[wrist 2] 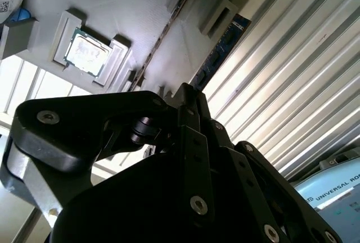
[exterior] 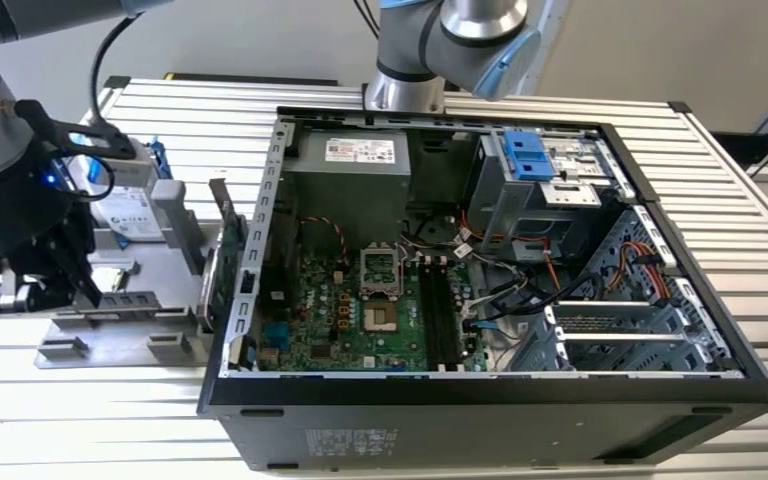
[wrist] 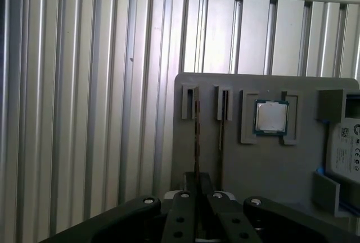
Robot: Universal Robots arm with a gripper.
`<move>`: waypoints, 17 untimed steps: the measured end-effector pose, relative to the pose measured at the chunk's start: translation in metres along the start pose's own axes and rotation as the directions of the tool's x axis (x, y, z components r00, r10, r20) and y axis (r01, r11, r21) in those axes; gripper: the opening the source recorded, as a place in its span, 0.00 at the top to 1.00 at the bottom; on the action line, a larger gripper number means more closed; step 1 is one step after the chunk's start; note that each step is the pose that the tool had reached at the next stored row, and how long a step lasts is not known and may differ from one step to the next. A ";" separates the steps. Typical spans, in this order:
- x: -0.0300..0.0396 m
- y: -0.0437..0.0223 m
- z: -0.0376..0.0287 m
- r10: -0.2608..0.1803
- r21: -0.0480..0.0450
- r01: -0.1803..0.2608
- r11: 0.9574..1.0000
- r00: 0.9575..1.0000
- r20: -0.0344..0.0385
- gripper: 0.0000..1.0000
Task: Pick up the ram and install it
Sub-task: 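Pick up the ram and move it above insertion slot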
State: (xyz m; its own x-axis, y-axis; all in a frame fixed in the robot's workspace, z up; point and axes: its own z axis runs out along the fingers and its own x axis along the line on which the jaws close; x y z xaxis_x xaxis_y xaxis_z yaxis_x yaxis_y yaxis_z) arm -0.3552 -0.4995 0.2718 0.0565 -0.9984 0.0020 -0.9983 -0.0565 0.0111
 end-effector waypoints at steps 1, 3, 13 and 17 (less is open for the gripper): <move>0.0000 0.0000 -0.0003 0.000 0.000 0.000 1.000 1.000 0.000 1.00; 0.0000 0.0000 -0.0007 0.000 0.000 0.000 1.000 1.000 0.000 1.00; 0.0000 0.0001 -0.0042 0.000 0.000 0.000 1.000 1.000 0.002 1.00; 0.0000 0.0001 -0.0064 0.000 0.000 0.000 1.000 1.000 0.003 1.00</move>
State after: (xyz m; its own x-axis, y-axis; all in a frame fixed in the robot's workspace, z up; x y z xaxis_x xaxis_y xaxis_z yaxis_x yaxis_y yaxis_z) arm -0.3553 -0.4995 0.2782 0.0565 -0.9984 -0.0009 -0.9983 -0.0565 0.0112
